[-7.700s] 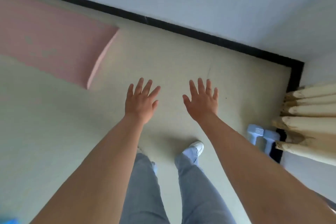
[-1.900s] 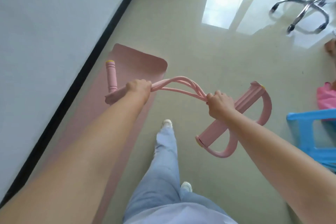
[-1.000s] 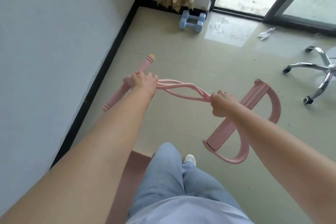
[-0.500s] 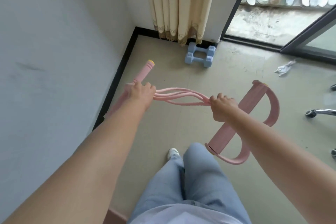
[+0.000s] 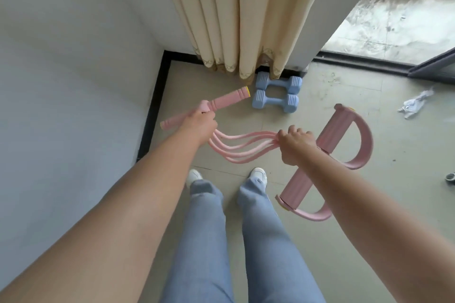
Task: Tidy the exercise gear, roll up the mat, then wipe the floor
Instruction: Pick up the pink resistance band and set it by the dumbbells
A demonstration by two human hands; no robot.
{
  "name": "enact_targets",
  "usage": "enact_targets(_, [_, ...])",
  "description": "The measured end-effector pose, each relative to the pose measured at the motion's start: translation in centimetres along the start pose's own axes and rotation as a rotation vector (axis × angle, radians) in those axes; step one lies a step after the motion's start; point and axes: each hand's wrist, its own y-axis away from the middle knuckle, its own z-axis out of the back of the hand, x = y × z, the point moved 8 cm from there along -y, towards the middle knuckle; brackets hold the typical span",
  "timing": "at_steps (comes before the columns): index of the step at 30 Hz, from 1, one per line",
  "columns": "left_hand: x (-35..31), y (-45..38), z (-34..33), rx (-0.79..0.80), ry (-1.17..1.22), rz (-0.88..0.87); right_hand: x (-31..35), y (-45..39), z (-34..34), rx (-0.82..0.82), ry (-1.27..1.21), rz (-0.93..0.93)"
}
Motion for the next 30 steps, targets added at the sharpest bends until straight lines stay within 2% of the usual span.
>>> enact_targets(3, [0.8,-5.8,-0.3,0.011,0.013,-0.021,0.9,-4.8,0.3,0.019,-0.081,-0.046])
enact_targets(6, [1.6,-10.8,-0.5,-0.038,-0.082,-0.087,1.6,-9.3,0.0,0.026,-0.181,-0.126])
enact_targets(10, [3.2,-17.4,-3.2,0.078,-0.159,-0.133,2.5,-15.1,-2.2,0.041,-0.322,-0.232])
enact_targets(13, [4.2,-23.0,-6.6,0.110,-0.337,-0.261,3.1,-20.2,-6.3,0.059,-0.413,-0.300])
enact_targets(19, [3.7,-34.8,-15.0,0.032,-0.558,-0.367,4.5,-31.7,-15.6,0.074,-0.438,-0.336])
enact_targets(25, [0.2,-46.8,-21.8,-0.127,-0.632,-0.469,6.0,-43.8,-22.5,-0.035,-0.405,-0.236])
enact_targets(26, [-0.5,-48.2,-22.5,-0.215,-0.658,-0.528,6.1,-45.5,-23.1,-0.059,-0.411,-0.218])
enact_targets(27, [-1.5,-49.0,-22.4,-0.299,-0.649,-0.581,6.3,-47.1,-23.8,-0.076,-0.423,-0.201])
enact_targets(29, [-2.3,-49.8,-22.4,-0.331,-0.565,-0.612,6.5,-49.2,-24.6,-0.128,-0.466,-0.183])
enact_targets(30, [-1.6,-51.3,-23.3,-0.252,-0.464,-0.541,6.4,-49.9,-24.9,-0.165,-0.500,-0.180])
